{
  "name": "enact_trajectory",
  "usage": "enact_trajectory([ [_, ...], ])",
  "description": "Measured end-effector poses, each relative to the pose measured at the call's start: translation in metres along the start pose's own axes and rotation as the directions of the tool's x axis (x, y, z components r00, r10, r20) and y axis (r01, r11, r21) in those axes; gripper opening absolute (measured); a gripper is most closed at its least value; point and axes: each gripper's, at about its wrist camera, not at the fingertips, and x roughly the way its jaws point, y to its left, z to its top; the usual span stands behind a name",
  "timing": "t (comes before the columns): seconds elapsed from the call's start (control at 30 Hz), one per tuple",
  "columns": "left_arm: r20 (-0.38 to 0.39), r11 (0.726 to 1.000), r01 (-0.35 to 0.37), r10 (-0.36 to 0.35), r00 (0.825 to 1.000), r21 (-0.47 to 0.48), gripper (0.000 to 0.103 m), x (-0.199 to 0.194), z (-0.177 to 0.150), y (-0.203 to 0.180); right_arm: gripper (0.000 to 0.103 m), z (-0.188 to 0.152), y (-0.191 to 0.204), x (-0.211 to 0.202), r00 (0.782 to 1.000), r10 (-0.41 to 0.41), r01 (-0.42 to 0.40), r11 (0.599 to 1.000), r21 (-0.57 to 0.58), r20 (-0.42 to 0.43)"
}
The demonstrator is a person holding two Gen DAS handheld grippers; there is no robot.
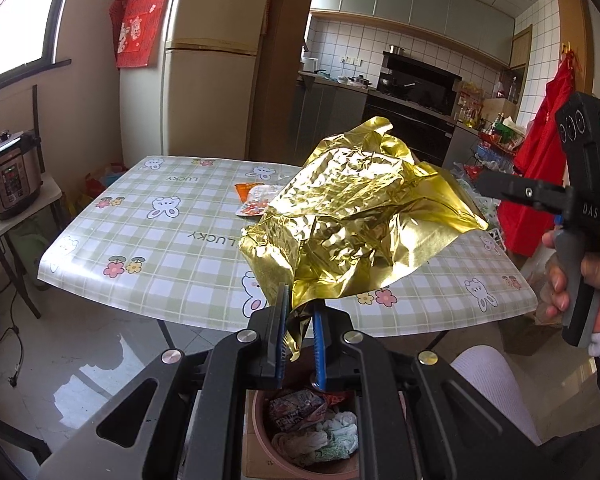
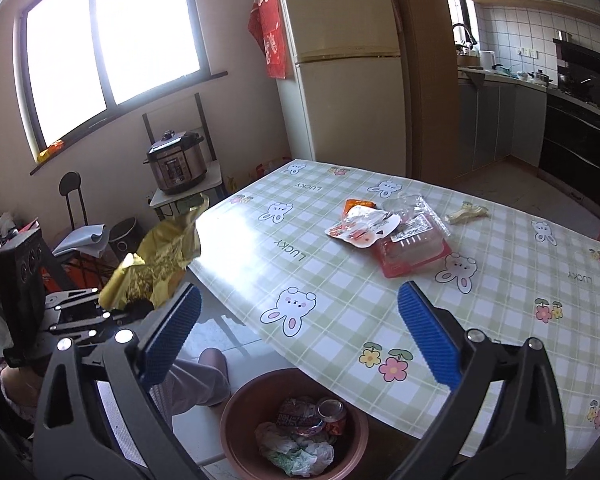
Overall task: Collect trash
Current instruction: 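Move the gold foil over the bin and open the left gripper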
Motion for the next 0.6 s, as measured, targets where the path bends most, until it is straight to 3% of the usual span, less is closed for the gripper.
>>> enact_trajectory([
  [0.6,-0.121,0.987,0.155,-0.150,0.981,0.031,0.013,0.027,-0.016,-0.034,0.097,-0.004,-0.011,-0.004,1.000,-0.026,0.026,0.999,0.028,0.002],
])
